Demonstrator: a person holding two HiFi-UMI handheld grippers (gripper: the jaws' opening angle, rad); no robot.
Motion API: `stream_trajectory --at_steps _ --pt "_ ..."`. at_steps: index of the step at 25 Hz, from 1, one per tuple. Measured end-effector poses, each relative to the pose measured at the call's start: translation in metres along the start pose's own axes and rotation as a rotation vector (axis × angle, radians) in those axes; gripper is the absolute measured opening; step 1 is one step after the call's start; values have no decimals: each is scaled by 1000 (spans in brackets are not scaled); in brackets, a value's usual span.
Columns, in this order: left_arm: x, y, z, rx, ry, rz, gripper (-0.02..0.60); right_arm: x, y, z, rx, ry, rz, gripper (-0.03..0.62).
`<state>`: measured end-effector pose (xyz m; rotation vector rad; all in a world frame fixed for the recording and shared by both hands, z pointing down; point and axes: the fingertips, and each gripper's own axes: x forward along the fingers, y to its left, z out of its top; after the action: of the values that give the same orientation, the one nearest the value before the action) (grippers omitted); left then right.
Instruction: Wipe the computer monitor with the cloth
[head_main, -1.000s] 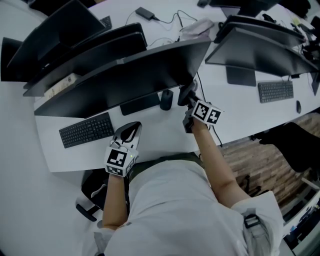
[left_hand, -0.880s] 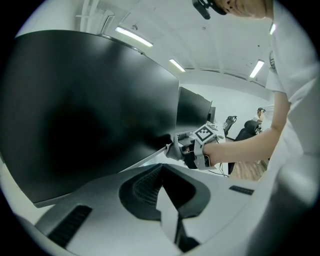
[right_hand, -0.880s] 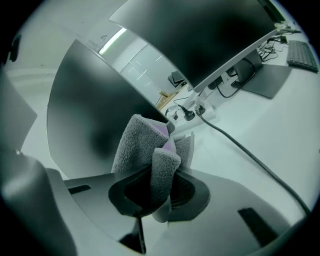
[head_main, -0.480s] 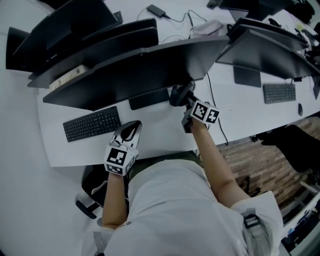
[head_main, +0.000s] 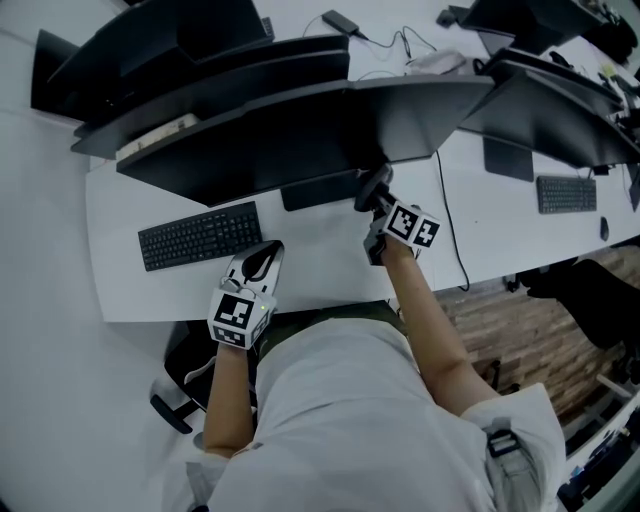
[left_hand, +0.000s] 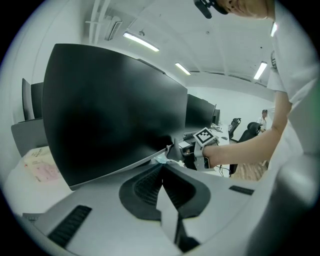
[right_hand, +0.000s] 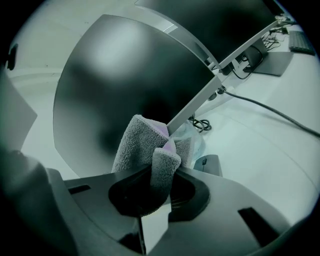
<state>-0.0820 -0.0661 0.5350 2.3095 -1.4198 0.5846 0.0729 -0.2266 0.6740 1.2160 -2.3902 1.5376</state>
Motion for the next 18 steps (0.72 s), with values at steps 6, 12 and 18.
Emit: stream_trajectory --at_steps 6,12,18 --pt "-20 14 -8 -5 -9 17 2 12 18 -16 18 3 15 74" --pt "-40 30 -19 -20 -14 30 2 23 38 -34 12 22 27 74" --pt "-56 47 -26 -27 -30 39 2 36 59 -52 14 36 36 74"
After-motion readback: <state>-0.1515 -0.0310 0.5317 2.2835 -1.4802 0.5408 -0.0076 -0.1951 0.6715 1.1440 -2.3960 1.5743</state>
